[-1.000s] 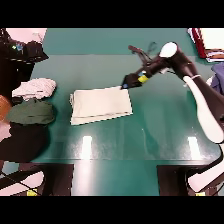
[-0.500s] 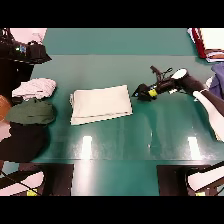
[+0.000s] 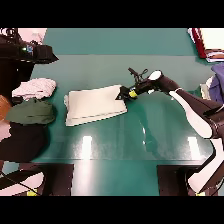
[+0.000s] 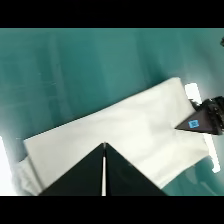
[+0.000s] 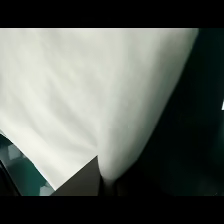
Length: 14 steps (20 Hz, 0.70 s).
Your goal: Fold the shirts.
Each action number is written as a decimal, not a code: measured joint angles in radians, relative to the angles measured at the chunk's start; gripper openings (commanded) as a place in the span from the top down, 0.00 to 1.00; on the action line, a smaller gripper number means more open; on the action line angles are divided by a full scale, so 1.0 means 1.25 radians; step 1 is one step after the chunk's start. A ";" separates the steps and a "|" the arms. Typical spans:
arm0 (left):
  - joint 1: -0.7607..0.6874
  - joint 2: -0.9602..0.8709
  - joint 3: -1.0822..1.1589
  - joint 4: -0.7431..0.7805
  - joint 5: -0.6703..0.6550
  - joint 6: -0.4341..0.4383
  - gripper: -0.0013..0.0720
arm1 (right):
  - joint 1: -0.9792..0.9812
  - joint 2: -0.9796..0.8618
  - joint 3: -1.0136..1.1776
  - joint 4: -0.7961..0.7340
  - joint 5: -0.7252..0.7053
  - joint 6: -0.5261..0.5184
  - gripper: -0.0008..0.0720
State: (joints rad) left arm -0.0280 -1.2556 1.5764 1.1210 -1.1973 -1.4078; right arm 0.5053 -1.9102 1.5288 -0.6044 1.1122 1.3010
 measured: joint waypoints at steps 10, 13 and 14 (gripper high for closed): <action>-0.172 0.000 0.000 -0.003 0.021 0.001 0.95 | -0.289 0.140 0.133 0.000 0.037 -0.013 0.96; -0.221 0.000 0.000 -0.003 0.058 0.001 0.95 | -0.458 0.203 0.140 0.000 0.039 -0.010 0.96; -0.236 0.000 0.000 -0.003 0.074 0.001 0.95 | -0.519 0.219 0.141 0.001 0.035 -0.010 0.96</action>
State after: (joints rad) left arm -0.3225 -1.2556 1.5764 1.1172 -1.1053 -1.4071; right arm -0.1429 -1.6371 1.7046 -0.6037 1.1564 1.2884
